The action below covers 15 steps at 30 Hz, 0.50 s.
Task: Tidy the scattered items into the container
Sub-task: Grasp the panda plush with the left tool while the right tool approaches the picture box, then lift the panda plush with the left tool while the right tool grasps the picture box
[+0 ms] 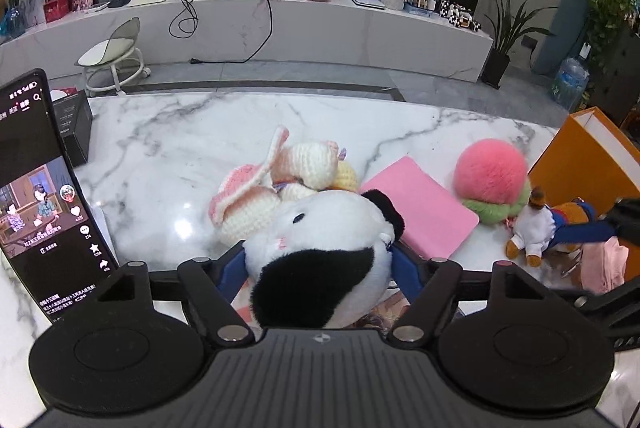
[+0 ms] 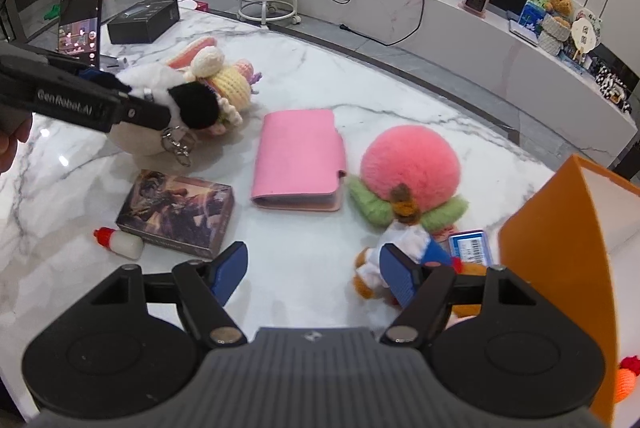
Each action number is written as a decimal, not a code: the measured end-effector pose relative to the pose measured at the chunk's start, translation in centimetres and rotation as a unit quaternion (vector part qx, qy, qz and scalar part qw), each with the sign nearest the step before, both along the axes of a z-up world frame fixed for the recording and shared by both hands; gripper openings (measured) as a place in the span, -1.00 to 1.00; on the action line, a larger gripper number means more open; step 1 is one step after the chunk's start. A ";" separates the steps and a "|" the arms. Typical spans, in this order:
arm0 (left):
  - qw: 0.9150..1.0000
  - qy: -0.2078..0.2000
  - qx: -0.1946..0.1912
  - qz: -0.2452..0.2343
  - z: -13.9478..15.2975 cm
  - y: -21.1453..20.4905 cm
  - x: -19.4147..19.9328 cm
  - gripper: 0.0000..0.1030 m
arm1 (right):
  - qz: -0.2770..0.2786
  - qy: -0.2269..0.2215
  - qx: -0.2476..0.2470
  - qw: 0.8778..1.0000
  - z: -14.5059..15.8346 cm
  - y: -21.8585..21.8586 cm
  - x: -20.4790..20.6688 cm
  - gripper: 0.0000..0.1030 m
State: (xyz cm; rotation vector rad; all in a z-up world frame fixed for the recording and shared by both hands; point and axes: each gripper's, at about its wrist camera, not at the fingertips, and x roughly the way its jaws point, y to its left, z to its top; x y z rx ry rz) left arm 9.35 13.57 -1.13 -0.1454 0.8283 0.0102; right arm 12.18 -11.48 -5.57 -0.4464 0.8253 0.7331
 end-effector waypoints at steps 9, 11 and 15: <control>0.999 -0.032 -0.034 0.014 1.9 1.3 -0.7 0.65 | 0.018 0.044 0.051 0.998 -1.6 3.5 -1.8 0.57; 0.999 -0.033 -0.038 0.021 1.8 1.7 -0.7 0.65 | 0.011 0.045 0.058 0.997 -2.0 4.4 -2.2 0.62; 0.998 -0.027 -0.043 0.024 1.3 2.2 -0.6 0.65 | -0.004 0.051 0.065 0.997 -2.9 6.1 -2.8 0.63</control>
